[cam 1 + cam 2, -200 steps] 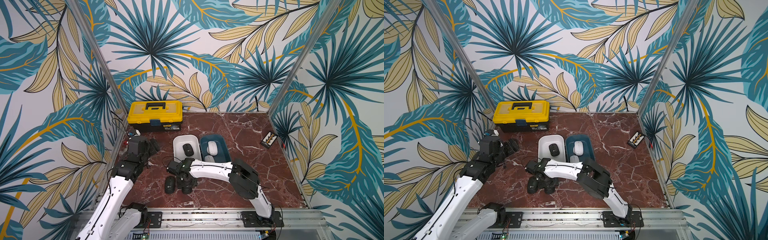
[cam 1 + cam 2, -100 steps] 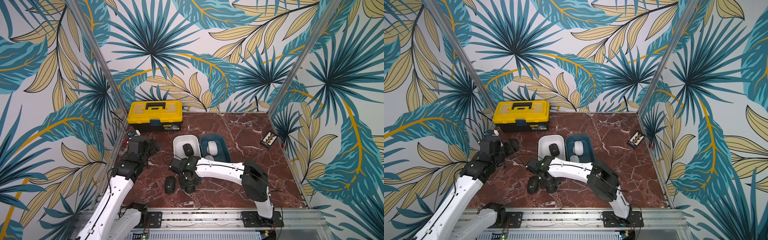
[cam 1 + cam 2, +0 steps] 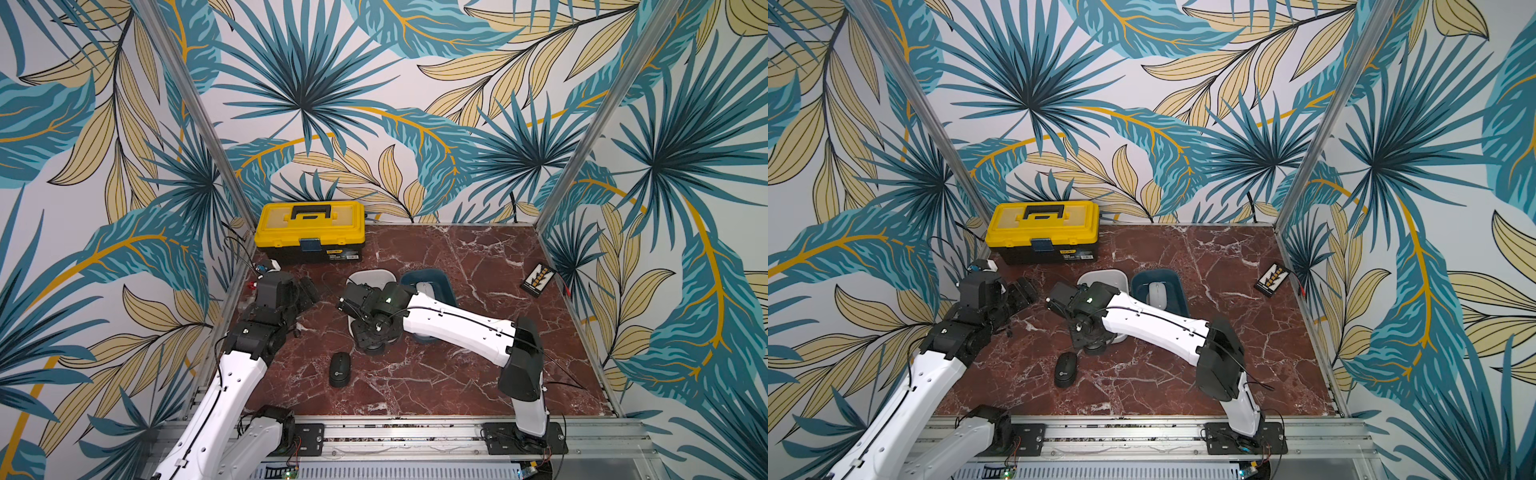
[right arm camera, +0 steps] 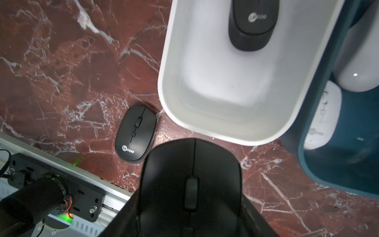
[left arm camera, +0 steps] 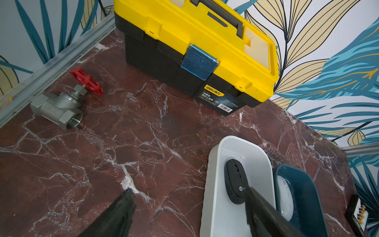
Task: Place the mice by color into the storage box
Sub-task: Place the mouse in the storage box.
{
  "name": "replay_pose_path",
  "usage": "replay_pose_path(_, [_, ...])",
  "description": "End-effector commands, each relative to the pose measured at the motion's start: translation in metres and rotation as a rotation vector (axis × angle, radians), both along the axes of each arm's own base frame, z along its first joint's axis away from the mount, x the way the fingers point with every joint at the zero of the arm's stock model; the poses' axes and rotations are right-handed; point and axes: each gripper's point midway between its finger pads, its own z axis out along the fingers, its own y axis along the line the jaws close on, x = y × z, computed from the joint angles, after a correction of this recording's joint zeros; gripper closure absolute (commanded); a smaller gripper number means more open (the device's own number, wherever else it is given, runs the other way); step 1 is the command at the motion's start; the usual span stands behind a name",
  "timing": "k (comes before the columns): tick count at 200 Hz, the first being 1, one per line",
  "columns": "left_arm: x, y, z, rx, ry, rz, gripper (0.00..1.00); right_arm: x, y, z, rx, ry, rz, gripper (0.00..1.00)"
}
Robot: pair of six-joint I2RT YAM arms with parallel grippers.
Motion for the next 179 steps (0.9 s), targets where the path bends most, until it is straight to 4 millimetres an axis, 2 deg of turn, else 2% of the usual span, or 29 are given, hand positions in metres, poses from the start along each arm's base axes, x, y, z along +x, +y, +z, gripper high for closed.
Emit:
replay_pose_path(1, [-0.001,0.005,-0.011,0.006,0.026,0.023,0.14,0.025,-0.017,0.008,-0.054,-0.049,0.017,0.53])
replay_pose_path(52, [0.006,0.007,-0.008,0.01,0.04,0.038,0.14,0.078,-0.01,-0.012,-0.044,-0.048,0.022,0.52])
replay_pose_path(89, [0.013,0.006,-0.002,-0.012,0.031,0.046,0.14,0.103,-0.006,-0.037,-0.026,-0.015,0.006,0.52])
replay_pose_path(119, [0.017,0.007,-0.001,-0.01,0.038,0.052,0.14,0.11,-0.003,-0.054,-0.034,0.008,0.017,0.52])
replay_pose_path(179, [0.02,0.008,-0.004,-0.003,0.055,0.057,0.14,0.109,0.008,-0.091,-0.034,0.076,0.026,0.52])
